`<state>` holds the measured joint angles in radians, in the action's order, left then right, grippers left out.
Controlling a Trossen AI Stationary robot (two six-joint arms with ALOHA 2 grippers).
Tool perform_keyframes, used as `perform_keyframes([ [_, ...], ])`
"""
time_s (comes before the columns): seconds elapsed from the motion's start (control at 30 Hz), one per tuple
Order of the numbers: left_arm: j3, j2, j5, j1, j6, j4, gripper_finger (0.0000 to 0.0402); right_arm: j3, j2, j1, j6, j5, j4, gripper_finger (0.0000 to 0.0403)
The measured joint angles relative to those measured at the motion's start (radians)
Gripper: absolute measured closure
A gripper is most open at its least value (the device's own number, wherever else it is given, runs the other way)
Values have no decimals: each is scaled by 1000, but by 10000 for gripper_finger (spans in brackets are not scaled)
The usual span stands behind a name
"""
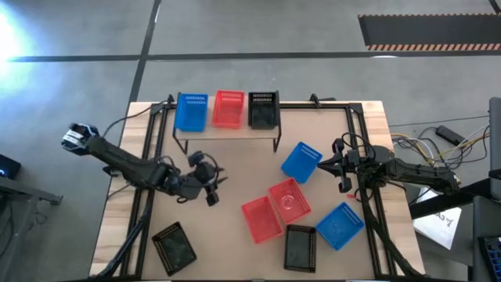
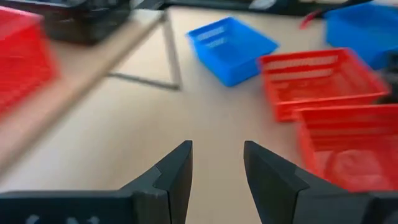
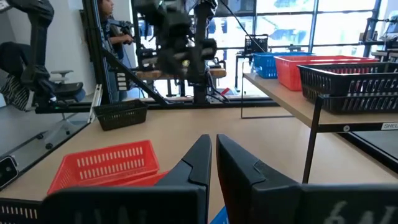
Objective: Stack baskets on shelf by color
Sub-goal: Stack the top blue bin on the blue bin on the shelf
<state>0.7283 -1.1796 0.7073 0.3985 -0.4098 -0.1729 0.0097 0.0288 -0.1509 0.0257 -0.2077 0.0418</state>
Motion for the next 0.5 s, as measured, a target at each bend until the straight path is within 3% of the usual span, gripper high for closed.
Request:
perform_keyframes([
  [0.3,-179,-274,-6,105,190,829,274,0,0,0,0,0,0,385],
  [0.5,-141,-473,-4,113,342,1136,274,0,0,0,0,0,0,385],
])
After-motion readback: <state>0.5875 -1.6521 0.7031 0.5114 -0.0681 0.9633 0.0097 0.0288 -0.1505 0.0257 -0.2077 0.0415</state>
